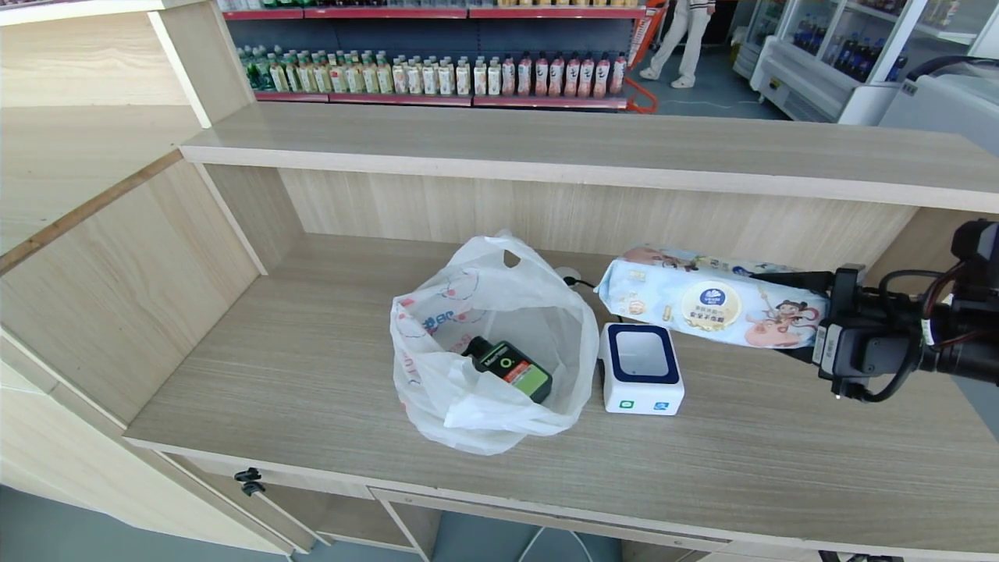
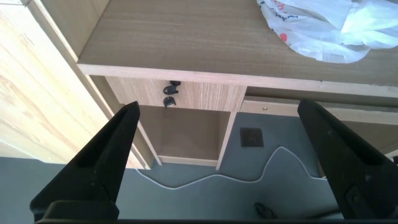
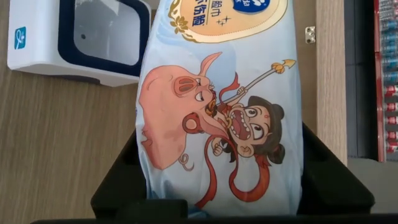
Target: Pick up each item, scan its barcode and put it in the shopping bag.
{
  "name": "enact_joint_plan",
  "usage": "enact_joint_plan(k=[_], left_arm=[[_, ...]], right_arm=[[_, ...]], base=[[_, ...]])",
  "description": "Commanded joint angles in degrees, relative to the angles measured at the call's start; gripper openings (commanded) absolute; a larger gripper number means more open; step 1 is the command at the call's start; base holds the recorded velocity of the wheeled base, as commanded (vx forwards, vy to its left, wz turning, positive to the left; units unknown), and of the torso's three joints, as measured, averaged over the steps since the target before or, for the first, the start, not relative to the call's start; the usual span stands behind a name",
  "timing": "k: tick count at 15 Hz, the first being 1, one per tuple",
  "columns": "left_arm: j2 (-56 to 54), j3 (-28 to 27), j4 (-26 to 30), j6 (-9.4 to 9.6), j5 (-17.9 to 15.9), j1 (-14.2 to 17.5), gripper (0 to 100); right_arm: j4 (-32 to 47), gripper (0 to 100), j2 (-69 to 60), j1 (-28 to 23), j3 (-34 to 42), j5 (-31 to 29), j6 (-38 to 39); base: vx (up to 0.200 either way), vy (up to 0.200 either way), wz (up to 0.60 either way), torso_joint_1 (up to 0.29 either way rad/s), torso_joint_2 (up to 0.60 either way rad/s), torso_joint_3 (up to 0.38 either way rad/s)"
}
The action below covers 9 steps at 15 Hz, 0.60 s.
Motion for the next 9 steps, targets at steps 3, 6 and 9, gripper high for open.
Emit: enact_joint_plan(k=[3, 6, 9], left_arm=[[0.0, 0.0, 0.0, 0.02, 0.0, 0.0, 100], [0.0, 0.0, 0.0, 0.02, 0.0, 0.0, 100], [0.0, 0.0, 0.0, 0.02, 0.0, 0.0, 100]], right_arm=[[-6.7, 0, 3.4, 0.8, -0.1, 2.3, -0.2], [-8.5, 0, 4.1, 0.8, -0.2, 2.3, -0.9], [-9.4, 0, 5.4, 0.5, 0.1, 3.7, -6.8]], base=[[0.000, 0.000, 0.00, 0.000, 0.00, 0.000], [0.000, 0.000, 0.00, 0.000, 0.00, 0.000], [0.000, 0.000, 0.00, 0.000, 0.00, 0.000]])
